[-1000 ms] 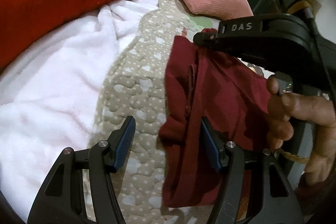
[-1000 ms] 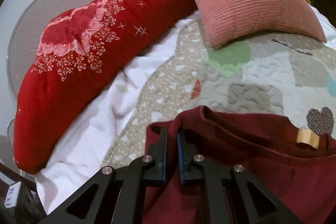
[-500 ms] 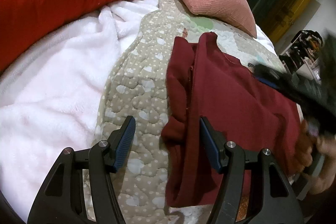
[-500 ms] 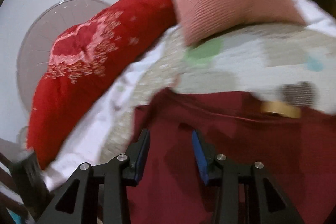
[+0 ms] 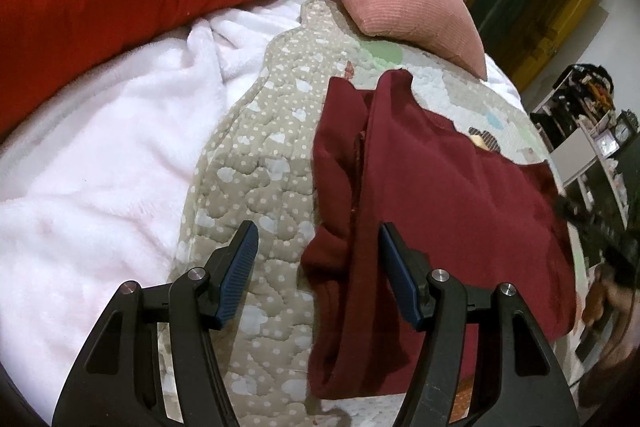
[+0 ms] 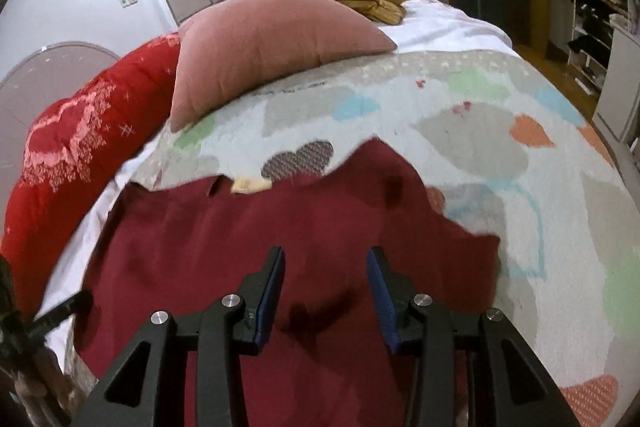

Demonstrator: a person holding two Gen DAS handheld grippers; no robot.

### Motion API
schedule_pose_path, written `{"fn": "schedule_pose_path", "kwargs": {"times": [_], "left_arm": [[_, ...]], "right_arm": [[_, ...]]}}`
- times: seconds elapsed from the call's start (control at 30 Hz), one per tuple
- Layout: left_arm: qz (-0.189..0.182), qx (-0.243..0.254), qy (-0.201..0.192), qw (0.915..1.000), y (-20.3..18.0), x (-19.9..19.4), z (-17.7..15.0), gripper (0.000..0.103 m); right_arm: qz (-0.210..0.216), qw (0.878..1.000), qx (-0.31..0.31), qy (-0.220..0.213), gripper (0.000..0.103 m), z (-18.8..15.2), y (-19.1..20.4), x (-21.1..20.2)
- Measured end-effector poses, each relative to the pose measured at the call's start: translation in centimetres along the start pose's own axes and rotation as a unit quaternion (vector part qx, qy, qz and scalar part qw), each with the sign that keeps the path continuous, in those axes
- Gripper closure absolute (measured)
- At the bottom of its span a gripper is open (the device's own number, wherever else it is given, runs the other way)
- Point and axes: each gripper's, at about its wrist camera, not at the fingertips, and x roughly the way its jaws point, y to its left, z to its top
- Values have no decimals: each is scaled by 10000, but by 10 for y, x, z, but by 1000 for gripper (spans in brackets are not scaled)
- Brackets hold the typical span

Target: Fold small clothes

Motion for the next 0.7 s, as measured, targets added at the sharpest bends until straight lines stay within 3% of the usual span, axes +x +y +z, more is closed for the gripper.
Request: {"fn": "schedule_pose_path", "kwargs": {"times": [0.13, 0.23, 0.4, 0.47, 0.53, 0.6, 0.7], "left_arm": [[-66, -65, 80, 9999, 3, 4, 0, 41], [-86, -77, 103, 9999, 4, 6, 0, 39], [-86, -83, 118, 9999, 4, 7, 1, 39], [-107, -123, 132, 9998, 5, 5, 1, 39], [-123, -162, 129, 9997, 7, 3, 0, 39], [-102, -170, 153, 9997, 7, 2, -1, 39], [-98, -172, 192, 9996, 8, -1, -2, 39]], "right_arm": [[-577, 9981, 193, -127, 62, 20, -11, 29], [-773, 9959, 413, 231, 62, 27, -31, 67], [-1155, 9931, 87, 153, 62, 37, -11, 65], [-888, 9959, 123, 83, 62, 34, 0, 55], [-218, 9996, 110, 167, 62, 30, 26, 48], [317, 9988, -220, 301, 62, 24, 63, 46], [797, 9925, -823, 433, 62, 17, 116, 49]]}}
